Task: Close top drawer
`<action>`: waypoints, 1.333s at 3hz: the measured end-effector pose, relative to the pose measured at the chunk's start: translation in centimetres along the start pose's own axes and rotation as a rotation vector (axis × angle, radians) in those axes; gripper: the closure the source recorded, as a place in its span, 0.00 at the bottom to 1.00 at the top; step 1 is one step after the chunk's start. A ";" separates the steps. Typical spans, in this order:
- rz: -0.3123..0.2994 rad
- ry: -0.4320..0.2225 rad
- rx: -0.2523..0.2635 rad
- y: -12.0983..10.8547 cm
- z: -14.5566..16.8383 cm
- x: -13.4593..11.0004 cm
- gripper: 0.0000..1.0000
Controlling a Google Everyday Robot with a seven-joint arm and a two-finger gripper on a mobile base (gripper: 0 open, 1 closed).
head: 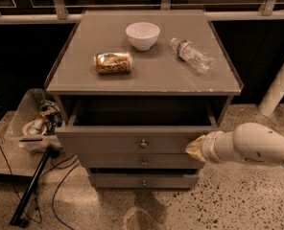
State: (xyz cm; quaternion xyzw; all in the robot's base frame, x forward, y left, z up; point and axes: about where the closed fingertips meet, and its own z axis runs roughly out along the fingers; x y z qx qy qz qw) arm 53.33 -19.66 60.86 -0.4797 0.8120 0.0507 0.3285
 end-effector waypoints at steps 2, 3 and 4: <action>0.000 0.000 0.000 0.0 0.0 0.0 0.16; 0.000 0.000 0.000 0.0 0.0 0.0 0.00; 0.000 0.000 0.000 0.0 0.0 0.0 0.00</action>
Offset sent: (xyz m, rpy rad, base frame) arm 0.0000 0.0000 0.0000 0.0000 0.0000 0.0000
